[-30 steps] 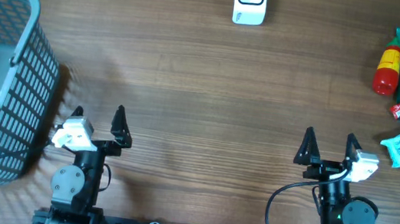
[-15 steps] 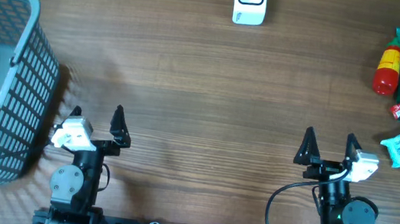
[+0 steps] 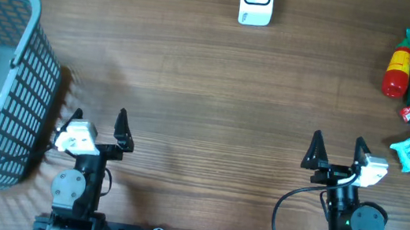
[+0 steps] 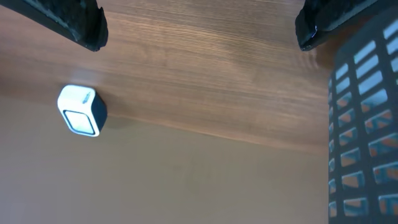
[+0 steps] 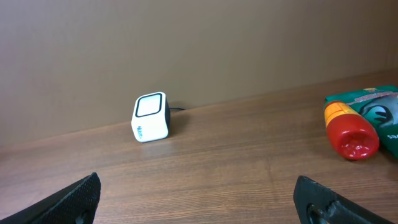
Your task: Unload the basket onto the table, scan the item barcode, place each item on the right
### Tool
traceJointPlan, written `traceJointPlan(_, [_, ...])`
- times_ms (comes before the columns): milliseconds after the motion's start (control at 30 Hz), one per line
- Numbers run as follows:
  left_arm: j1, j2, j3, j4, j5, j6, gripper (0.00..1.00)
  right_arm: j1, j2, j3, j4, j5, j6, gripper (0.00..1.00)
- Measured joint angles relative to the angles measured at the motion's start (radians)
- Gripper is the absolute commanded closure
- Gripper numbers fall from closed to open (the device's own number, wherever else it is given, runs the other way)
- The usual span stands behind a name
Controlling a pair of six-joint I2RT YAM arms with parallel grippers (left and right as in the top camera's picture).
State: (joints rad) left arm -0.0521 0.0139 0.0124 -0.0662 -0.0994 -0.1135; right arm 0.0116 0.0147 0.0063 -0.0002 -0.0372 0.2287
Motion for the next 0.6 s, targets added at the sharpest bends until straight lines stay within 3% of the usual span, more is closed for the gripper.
traceJointPlan(600, [0.0,0.0,0.0,0.0,0.0,0.068,0.0,0.0,0.0,0.0,0.0,0.0,0.0,0.0])
